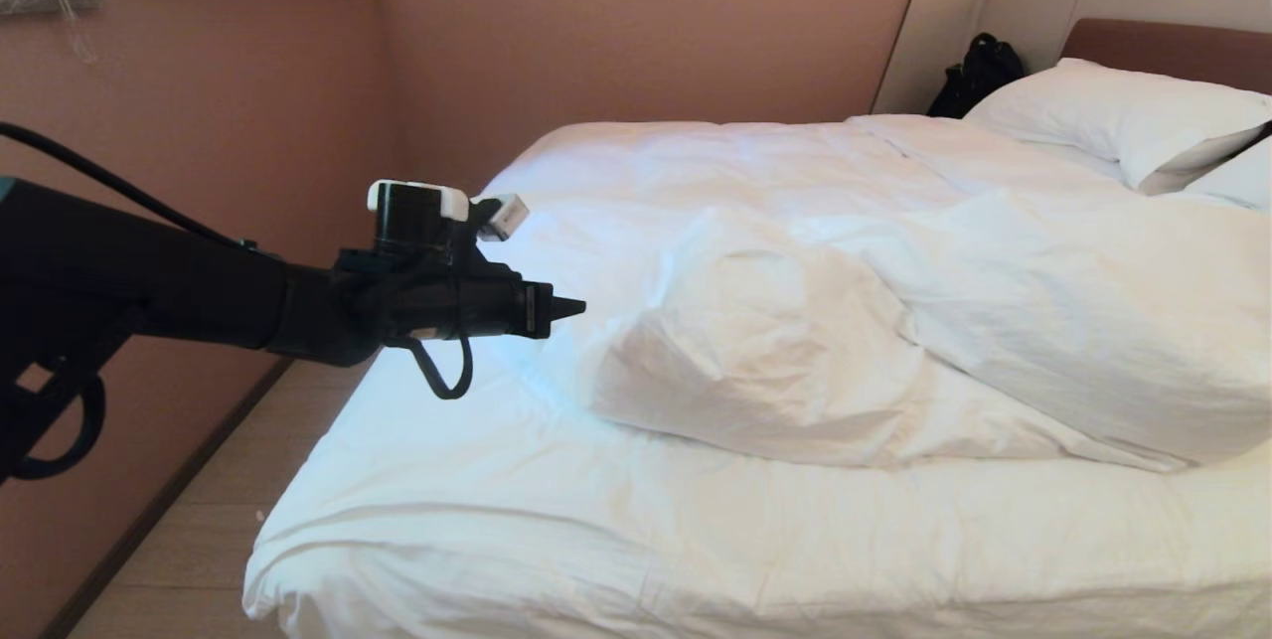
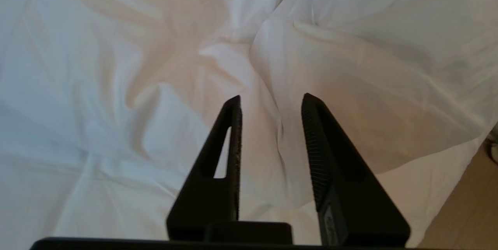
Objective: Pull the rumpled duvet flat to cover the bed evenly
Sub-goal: Hold the folded corner of the quilt
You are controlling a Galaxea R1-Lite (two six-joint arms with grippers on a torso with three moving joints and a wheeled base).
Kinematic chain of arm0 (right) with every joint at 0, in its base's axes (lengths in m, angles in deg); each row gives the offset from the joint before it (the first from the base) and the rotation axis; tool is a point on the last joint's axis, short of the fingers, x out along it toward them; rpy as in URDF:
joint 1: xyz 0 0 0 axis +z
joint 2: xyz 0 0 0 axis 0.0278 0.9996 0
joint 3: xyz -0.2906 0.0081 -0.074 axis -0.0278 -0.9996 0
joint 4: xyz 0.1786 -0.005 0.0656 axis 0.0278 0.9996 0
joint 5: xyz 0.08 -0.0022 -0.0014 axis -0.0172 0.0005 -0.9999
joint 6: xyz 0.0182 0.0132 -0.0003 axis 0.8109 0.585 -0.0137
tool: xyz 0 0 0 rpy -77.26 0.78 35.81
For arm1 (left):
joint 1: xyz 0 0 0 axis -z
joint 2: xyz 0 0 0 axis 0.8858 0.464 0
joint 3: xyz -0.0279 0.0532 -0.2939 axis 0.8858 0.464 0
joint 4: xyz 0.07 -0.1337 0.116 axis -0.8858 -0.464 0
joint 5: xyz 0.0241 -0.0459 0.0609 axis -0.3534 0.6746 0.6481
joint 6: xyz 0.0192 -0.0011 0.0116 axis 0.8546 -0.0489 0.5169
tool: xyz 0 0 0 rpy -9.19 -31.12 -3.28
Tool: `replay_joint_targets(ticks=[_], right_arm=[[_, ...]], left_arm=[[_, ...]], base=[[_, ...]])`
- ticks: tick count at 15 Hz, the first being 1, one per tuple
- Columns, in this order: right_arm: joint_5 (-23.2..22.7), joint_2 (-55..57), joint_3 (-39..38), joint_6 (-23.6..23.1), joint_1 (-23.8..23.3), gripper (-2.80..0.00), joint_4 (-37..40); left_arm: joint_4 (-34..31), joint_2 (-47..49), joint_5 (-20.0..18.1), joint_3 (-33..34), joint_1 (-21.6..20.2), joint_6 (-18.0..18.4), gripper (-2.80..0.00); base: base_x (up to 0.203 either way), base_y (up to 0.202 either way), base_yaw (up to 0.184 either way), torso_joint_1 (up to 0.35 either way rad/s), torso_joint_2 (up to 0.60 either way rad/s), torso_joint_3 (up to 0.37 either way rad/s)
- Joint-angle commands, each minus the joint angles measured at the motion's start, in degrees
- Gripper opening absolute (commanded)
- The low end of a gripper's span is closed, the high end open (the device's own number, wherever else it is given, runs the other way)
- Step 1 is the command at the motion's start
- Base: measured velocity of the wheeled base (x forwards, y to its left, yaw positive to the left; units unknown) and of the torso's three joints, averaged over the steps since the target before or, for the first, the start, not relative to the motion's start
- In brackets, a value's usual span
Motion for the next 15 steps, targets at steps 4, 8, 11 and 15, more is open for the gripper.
replay_joint_targets(ticks=[4,8,11,15], right_arm=[[0.0,0.1,0.0,0.0,0.0,-2.8,0.0],[0.0,0.1,0.0,0.0,0.0,-2.8,0.0],[0.0,0.1,0.0,0.0,0.0,-2.8,-0.1],[0.0,0.1,0.0,0.0,0.0,-2.8,0.0]], left_arm=[[0.2,3.7,-1.0,-1.6,2.1,8.8,0.0],[0.2,0.9,-0.9,-1.9,3.3,9.4,0.0],[0.6,-2.3,-1.0,-1.1,4.7,9.5,0.0],[2.7,-4.5,-0.7,-1.1,7.1,9.7,0.0]], base=[[0.0,0.0,0.0,0.0,0.0,0.0],[0.0,0.0,0.0,0.0,0.0,0.0],[0.0,0.0,0.0,0.0,0.0,0.0],[0.0,0.0,0.0,0.0,0.0,0.0]])
